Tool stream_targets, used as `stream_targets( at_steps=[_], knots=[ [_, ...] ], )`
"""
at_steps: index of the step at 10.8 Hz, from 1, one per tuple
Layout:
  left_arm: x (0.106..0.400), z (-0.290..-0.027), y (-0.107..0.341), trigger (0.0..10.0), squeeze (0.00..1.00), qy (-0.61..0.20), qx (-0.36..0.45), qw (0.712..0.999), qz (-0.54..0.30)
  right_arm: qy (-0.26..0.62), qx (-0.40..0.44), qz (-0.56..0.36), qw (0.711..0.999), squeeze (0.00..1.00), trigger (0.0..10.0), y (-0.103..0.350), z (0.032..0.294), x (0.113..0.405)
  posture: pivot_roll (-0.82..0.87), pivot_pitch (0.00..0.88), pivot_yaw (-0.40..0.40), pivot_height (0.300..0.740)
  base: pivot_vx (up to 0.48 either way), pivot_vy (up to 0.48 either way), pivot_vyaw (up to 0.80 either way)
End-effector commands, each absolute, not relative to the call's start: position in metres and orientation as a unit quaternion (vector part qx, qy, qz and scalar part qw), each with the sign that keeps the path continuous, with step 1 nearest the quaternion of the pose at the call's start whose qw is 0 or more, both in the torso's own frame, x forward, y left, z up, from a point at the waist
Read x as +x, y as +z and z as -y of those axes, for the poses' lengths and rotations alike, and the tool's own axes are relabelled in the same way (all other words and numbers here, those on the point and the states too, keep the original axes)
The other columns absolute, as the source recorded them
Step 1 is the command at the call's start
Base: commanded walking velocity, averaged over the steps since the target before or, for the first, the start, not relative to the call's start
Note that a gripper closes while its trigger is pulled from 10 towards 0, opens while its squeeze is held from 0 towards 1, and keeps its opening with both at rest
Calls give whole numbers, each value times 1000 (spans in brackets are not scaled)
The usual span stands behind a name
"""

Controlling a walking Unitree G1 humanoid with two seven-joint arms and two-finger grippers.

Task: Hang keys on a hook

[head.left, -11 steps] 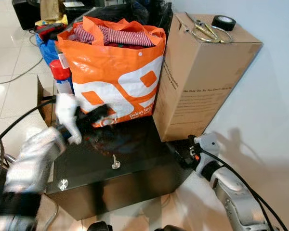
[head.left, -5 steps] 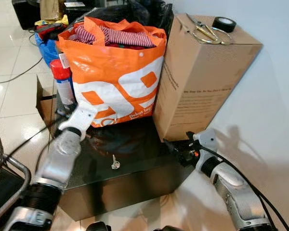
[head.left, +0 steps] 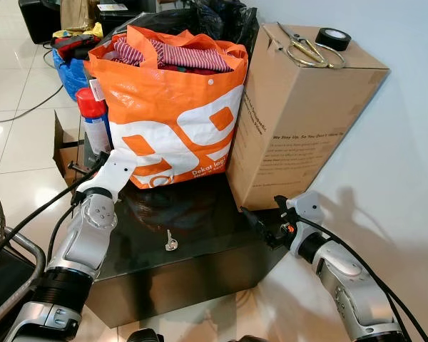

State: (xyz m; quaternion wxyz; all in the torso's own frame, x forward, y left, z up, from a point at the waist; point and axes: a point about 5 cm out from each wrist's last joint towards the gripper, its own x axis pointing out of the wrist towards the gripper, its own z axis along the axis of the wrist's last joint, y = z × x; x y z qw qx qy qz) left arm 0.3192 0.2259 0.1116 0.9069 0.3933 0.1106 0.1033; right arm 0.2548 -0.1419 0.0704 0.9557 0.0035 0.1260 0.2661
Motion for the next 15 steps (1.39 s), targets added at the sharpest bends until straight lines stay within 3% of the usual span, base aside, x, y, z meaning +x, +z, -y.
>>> stream_targets(
  at_steps=[1,6,8,10,13,14,15],
  knots=[
    [322,-224,116,0,0,109,409,900,-103,258,5,-128,958,0,10000,72,149,257,-50,0,-114,740,0,0,0],
    [330,-211,143,0,0,104,502,858,-22,267,25,-125,955,0,10000,75,147,256,-56,0,-118,740,0,0,0],
    [332,-205,147,0,0,93,502,860,-6,266,27,-124,956,0,10000,76,147,256,-51,0,-121,740,0,0,0],
    [324,-180,125,0,0,-29,304,951,-47,245,23,-123,961,0,10000,76,147,251,-55,0,-115,740,0,0,0],
    [298,-161,114,0,0,-158,188,967,-63,174,27,-133,975,0,10000,73,152,240,-41,0,-115,740,0,0,0],
    [285,-174,110,0,0,-133,146,978,-71,136,41,-145,979,0,10000,67,157,235,-36,0,-105,740,0,0,0],
    [276,-182,107,9765,0,-125,168,975,-69,105,26,-145,984,0,10000,66,162,234,-30,0,-96,740,0,0,-800]
  ],
)
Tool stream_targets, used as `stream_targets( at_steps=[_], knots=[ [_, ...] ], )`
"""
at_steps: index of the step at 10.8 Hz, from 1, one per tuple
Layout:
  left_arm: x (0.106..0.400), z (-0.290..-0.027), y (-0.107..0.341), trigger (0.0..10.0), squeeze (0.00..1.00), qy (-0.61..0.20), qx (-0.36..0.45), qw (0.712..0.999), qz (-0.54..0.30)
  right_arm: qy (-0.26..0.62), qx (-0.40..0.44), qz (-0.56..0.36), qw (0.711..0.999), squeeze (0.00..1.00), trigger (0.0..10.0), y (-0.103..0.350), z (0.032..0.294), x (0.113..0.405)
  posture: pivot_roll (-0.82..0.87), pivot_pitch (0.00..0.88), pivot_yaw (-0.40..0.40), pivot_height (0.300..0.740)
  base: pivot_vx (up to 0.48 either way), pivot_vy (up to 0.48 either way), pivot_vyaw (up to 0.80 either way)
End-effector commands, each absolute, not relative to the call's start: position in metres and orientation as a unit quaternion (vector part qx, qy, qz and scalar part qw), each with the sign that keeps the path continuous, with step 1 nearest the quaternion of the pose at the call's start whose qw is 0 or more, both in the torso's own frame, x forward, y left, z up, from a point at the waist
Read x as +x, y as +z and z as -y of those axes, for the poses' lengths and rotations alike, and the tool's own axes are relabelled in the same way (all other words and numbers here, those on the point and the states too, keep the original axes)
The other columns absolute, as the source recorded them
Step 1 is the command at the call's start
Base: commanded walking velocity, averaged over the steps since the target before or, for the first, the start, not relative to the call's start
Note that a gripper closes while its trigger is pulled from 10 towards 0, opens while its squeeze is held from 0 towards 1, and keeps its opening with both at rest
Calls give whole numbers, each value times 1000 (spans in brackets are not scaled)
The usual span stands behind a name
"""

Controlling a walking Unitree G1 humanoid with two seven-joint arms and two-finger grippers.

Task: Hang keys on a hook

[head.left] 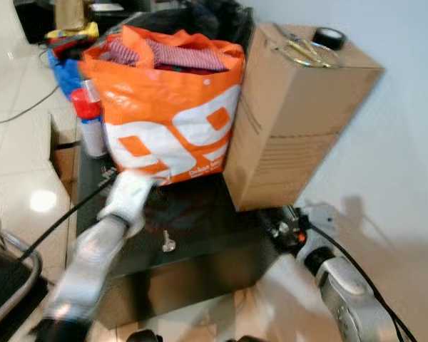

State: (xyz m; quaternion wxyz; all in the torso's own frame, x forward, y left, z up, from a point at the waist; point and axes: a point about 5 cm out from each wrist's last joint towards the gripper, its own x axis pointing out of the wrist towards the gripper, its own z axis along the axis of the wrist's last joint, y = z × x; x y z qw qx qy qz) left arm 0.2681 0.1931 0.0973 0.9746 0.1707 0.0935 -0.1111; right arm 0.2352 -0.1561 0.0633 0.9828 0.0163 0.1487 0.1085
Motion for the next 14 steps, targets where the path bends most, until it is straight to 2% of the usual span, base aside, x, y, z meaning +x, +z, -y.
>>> stream_targets(
  at_steps=[1,3,6,8,12,14],
  knots=[
    [268,-185,105,10000,0,-122,163,976,-72,80,-9,-144,986,0,10000,65,168,235,-26,0,-95,740,0,0,-800],
    [262,-184,105,10000,0,-103,151,981,-71,76,-6,-116,990,0,10000,75,168,237,-8,0,-108,740,0,0,-800],
    [262,-184,103,10000,0,-95,152,981,-69,105,0,-133,986,0,10000,69,159,235,-12,0,-100,740,0,0,-800],
    [263,-184,101,10000,0,-96,161,979,-78,96,48,-153,982,0,10000,65,161,232,-15,0,-92,740,0,0,0],
    [269,-180,103,10000,0,-112,177,974,-82,111,51,-158,980,0,10000,66,154,232,-31,0,-64,740,-261,0,0],
    [273,-180,106,10000,0,-117,181,973,-79,113,55,-157,980,0,10000,68,152,234,-33,0,-57,740,0,0,0]
  ],
)
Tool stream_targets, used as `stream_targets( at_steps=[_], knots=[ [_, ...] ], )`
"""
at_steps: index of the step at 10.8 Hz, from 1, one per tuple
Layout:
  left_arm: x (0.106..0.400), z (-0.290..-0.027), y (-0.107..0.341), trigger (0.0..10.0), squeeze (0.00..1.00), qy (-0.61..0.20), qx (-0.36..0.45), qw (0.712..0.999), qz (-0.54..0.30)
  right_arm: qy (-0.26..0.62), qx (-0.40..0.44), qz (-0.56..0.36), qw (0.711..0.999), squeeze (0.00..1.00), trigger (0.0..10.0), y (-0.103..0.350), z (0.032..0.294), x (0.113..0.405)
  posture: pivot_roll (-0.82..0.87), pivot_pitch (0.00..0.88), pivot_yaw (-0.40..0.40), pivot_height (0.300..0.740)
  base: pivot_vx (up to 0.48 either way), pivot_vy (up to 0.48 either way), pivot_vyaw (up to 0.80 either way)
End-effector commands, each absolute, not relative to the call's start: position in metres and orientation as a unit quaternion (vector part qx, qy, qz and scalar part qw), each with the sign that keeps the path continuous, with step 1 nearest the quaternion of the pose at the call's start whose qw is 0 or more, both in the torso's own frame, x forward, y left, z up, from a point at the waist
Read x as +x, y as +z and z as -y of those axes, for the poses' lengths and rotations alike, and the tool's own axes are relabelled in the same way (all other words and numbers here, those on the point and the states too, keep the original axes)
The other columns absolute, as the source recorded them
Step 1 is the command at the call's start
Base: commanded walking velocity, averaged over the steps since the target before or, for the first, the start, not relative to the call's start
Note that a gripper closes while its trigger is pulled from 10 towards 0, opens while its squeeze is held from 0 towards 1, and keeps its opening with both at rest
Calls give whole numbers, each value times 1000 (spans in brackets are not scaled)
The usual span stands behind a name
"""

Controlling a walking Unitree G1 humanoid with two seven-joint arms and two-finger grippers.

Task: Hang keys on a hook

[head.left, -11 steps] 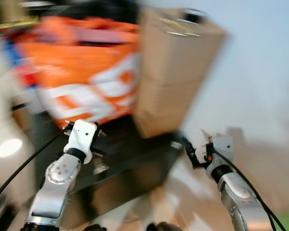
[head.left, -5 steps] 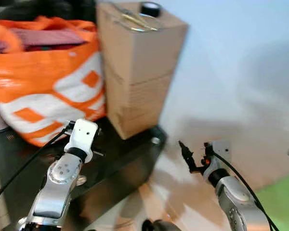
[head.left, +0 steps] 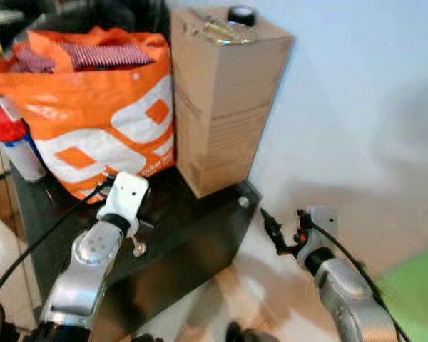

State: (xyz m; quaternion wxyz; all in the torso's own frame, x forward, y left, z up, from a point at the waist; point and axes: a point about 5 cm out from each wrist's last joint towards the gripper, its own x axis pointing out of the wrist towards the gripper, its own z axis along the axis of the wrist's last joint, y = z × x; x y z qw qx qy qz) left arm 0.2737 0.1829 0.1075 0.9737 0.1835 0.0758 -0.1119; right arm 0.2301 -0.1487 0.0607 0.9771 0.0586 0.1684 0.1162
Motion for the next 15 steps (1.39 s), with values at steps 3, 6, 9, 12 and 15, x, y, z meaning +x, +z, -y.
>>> stream_targets(
  at_steps=[3,6,9,12,15],
  knots=[
    [276,-178,107,10000,0,-121,180,973,-78,111,46,-154,981,0,10000,70,154,236,-47,0,-54,740,0,0,0],
    [279,-176,108,10000,0,-123,174,974,-74,118,34,-142,982,0,10000,74,156,240,-47,0,-63,740,0,0,0],
    [283,-167,124,10000,0,-207,144,967,-41,171,14,-121,978,0,10000,85,157,252,-29,0,-84,740,0,0,0],
    [300,-169,173,10000,0,-365,107,925,9,308,-1,-88,947,0,10000,108,139,258,-25,0,-70,740,0,0,0],
    [310,-168,226,10000,0,-503,78,859,56,425,64,-42,902,1000,10000,145,123,250,-39,0,-46,740,0,0,0]
  ],
)
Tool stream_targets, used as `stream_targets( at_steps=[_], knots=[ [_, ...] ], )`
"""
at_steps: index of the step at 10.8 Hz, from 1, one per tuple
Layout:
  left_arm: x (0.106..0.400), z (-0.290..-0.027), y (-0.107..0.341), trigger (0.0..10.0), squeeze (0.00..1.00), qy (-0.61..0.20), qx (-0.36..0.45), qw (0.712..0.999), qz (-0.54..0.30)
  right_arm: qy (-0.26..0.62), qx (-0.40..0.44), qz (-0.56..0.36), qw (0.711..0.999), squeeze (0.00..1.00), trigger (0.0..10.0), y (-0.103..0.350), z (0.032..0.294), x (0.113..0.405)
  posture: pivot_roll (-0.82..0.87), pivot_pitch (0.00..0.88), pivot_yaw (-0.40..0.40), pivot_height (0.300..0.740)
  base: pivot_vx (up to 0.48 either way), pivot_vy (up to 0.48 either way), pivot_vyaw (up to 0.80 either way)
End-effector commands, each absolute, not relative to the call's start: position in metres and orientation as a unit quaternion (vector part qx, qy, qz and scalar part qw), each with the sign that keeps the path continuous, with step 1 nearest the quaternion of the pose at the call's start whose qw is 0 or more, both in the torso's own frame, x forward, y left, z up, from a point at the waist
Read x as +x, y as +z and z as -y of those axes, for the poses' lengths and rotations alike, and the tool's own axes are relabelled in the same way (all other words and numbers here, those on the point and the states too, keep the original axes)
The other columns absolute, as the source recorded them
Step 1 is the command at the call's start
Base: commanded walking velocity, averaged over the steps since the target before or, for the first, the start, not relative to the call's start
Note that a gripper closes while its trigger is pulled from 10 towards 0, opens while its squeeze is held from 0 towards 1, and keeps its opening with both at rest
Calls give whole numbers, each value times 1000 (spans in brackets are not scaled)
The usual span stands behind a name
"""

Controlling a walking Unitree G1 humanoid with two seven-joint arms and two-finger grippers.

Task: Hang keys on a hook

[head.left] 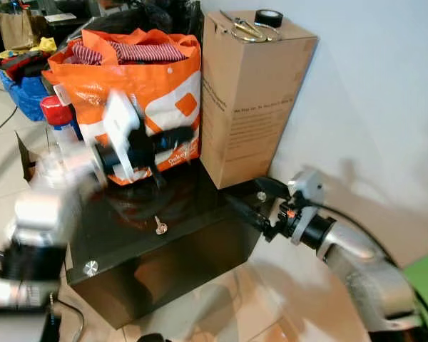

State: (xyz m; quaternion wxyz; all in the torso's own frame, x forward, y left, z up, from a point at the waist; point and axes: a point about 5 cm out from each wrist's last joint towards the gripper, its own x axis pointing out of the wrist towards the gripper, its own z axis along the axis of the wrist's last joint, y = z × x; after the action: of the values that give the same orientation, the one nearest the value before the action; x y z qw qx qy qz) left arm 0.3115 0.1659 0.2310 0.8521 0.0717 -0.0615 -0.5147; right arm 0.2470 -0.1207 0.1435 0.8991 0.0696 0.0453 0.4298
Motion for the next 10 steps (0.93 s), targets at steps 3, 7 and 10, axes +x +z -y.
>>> stream_targets(
  at_steps=[3,7,10],
  knots=[
    [308,-148,252,10000,0,-619,4,783,62,446,59,-29,892,1000,10000,165,127,242,-61,0,-15,740,0,0,0],
    [298,-128,258,10000,0,-691,-62,718,46,444,64,-12,894,0,10000,183,121,236,-79,0,11,740,0,0,0],
    [293,-120,253,10000,0,-710,-59,701,28,469,68,-8,881,0,10000,189,112,232,-77,0,9,740,0,0,0]
  ],
)
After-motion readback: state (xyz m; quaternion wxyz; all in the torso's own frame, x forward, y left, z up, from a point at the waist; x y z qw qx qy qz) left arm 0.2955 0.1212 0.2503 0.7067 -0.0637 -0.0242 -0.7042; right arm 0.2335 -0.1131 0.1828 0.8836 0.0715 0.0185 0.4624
